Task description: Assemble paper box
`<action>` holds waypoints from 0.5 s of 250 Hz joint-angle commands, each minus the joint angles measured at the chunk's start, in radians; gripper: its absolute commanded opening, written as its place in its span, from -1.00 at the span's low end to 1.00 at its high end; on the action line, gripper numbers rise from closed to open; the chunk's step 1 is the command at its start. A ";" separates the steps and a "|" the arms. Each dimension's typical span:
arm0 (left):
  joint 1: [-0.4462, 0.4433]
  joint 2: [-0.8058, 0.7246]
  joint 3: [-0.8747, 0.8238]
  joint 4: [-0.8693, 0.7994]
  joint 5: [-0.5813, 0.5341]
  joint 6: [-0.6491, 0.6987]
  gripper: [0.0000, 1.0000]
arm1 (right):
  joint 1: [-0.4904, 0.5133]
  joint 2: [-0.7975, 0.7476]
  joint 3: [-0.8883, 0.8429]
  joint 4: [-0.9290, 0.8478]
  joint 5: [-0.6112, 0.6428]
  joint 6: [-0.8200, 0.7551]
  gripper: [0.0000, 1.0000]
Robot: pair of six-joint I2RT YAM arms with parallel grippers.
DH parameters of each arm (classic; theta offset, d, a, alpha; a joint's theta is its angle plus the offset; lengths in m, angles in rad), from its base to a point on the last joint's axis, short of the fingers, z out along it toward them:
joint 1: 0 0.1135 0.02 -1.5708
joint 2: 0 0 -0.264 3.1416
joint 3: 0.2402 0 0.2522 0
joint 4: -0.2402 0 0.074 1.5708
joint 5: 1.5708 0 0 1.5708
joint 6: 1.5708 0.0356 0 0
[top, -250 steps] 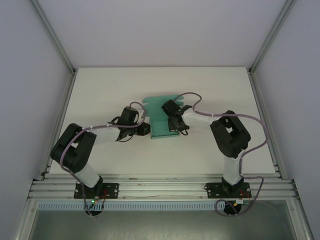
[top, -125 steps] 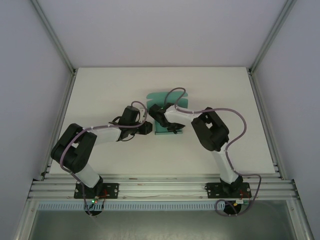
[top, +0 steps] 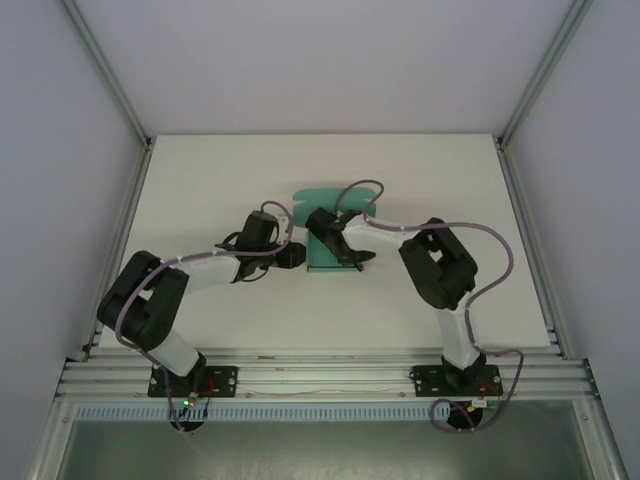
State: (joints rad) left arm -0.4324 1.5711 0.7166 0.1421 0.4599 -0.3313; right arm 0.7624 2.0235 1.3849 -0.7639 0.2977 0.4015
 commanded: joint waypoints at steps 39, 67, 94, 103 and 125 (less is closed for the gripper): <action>-0.003 -0.129 0.017 -0.104 -0.090 0.046 0.28 | -0.018 -0.172 -0.080 0.128 -0.093 -0.028 0.29; -0.002 -0.175 0.044 -0.168 -0.148 0.059 1.00 | -0.029 -0.248 -0.136 0.200 -0.154 -0.045 0.48; 0.004 -0.220 0.094 -0.231 -0.232 0.096 1.00 | -0.049 -0.361 -0.200 0.293 -0.191 -0.127 0.77; 0.010 -0.231 0.114 -0.250 -0.261 0.113 1.00 | -0.063 -0.402 -0.220 0.323 -0.204 -0.166 0.96; 0.055 -0.236 0.176 -0.283 -0.226 0.189 1.00 | -0.111 -0.493 -0.241 0.361 -0.249 -0.254 1.00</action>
State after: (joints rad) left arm -0.4248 1.3705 0.7956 -0.0605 0.2810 -0.2516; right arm 0.7063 1.6558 1.1679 -0.5110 0.1066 0.2817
